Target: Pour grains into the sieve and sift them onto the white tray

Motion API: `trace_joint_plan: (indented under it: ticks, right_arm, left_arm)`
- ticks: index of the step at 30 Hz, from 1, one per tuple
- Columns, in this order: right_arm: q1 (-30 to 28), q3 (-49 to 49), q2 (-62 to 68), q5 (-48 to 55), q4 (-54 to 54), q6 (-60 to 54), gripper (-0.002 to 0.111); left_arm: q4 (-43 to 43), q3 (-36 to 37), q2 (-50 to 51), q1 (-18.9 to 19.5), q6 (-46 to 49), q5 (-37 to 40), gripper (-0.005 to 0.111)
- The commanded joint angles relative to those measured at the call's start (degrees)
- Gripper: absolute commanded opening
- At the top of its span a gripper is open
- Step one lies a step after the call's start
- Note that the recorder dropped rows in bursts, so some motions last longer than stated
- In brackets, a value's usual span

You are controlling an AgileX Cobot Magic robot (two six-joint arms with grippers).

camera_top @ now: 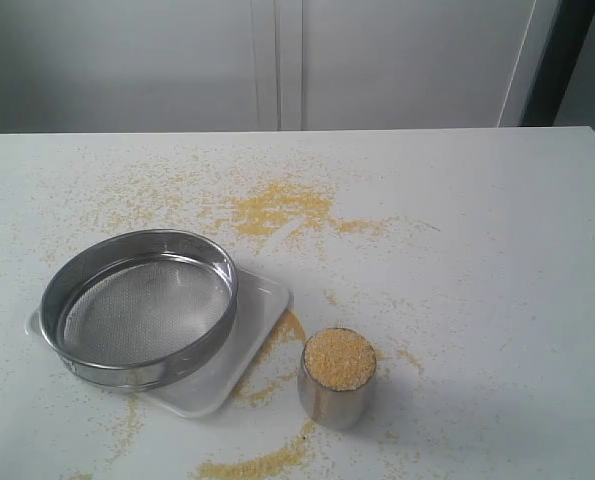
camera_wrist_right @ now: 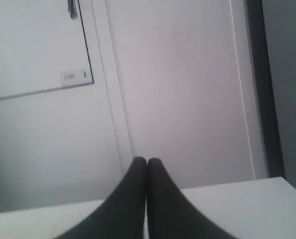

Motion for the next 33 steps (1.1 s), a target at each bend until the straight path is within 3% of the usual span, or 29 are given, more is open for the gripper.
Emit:
trace_joint_plan:
  ticks: [1, 6, 15, 23, 33]
  right_arm:
    - [0.11, 0.23, -0.3, -10.47, 0.0, 7.41, 0.0]
    - [0.11, 0.23, -0.3, -21.74, 0.0, 11.65, 0.0]
    - [0.11, -6.05, 0.67, -21.13, -3.56, 12.37, 0.0]
    - [0.11, -13.59, 16.34, -25.14, -3.87, 7.29, 0.0]
    - [0.11, -20.98, 39.68, -33.45, -28.03, 14.55, 0.0]
  left_arm:
    - [-0.19, 0.18, -0.17, 0.01, -0.28, -0.15, 0.0]
    - [-0.19, 0.18, -0.17, 0.01, -0.28, -0.15, 0.0]
    - [-0.19, 0.18, -0.17, 0.01, -0.28, -0.15, 0.0]
    - [-0.19, 0.18, -0.17, 0.01, -0.28, -0.15, 0.0]
    - [-0.19, 0.18, -0.17, 0.01, -0.28, -0.15, 0.0]
